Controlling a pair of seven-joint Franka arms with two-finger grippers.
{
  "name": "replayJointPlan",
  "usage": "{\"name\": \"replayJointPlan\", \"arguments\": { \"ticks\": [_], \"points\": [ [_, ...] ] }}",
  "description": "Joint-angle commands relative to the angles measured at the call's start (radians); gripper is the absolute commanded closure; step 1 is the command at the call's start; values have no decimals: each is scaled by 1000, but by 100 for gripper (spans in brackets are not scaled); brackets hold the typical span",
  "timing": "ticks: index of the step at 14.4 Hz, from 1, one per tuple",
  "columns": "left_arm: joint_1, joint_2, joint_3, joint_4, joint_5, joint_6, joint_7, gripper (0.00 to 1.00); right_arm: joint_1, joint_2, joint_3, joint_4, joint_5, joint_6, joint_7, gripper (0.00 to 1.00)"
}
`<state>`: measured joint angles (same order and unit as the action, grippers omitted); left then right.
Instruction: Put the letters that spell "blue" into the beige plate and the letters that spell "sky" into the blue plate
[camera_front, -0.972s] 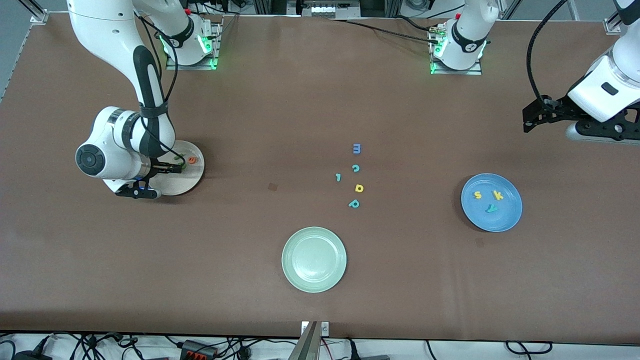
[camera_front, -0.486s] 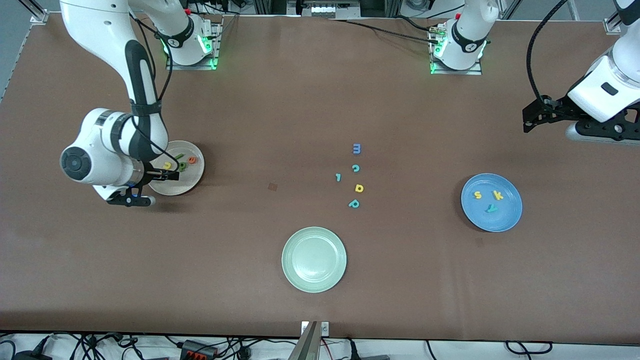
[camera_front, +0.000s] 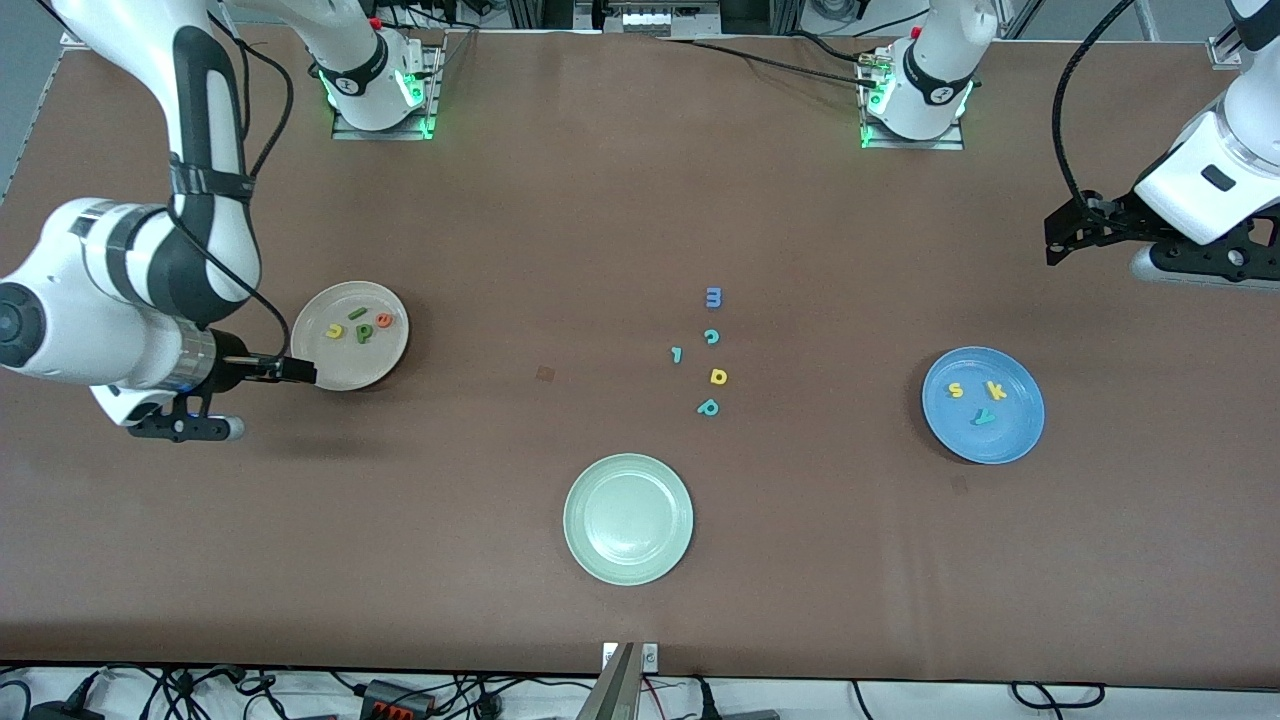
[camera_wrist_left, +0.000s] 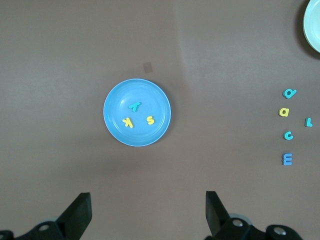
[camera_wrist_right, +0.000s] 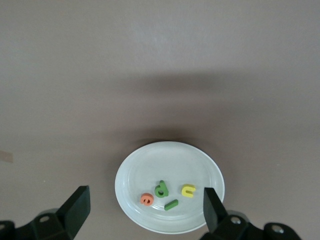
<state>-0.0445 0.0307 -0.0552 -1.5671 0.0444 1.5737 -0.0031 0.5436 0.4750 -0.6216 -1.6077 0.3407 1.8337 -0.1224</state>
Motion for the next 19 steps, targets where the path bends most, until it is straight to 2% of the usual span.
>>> {"name": "replayJointPlan", "arguments": {
  "ticks": [1, 4, 7, 8, 11, 13, 17, 18, 19],
  "points": [
    [-6, 9, -2, 32, 11, -17, 8, 0, -149, -71, 185, 89, -118, -69, 93, 0],
    [-8, 18, -2, 41, 9, -17, 5, 0, -264, -156, 327, 132, -237, -137, 138, 0],
    [-6, 20, -2, 42, 9, -17, 2, 0, -440, -188, 480, 222, -281, -215, 130, 0],
    [-8, 20, -2, 42, 9, -18, 0, 0, -479, -194, 506, 242, -290, -234, 127, 0],
    [-24, 21, -3, 42, 9, -17, 0, 0, -536, -243, 557, 246, -394, -238, 106, 0],
    [-28, 23, -2, 42, 9, -12, -14, 0, -597, -269, 618, 239, -407, -240, 57, 0],
    [-18, 28, 0, 42, 8, -9, -17, 0, -594, -288, 623, 233, -402, -263, 63, 0],
    [-15, 28, 0, 42, 6, -9, -15, 0, -576, -288, 605, 232, -401, -269, 63, 0],
    [-14, 28, 0, 42, -4, -9, -15, 0, -548, -291, 558, 221, -397, -263, 61, 0]
  ]
}}
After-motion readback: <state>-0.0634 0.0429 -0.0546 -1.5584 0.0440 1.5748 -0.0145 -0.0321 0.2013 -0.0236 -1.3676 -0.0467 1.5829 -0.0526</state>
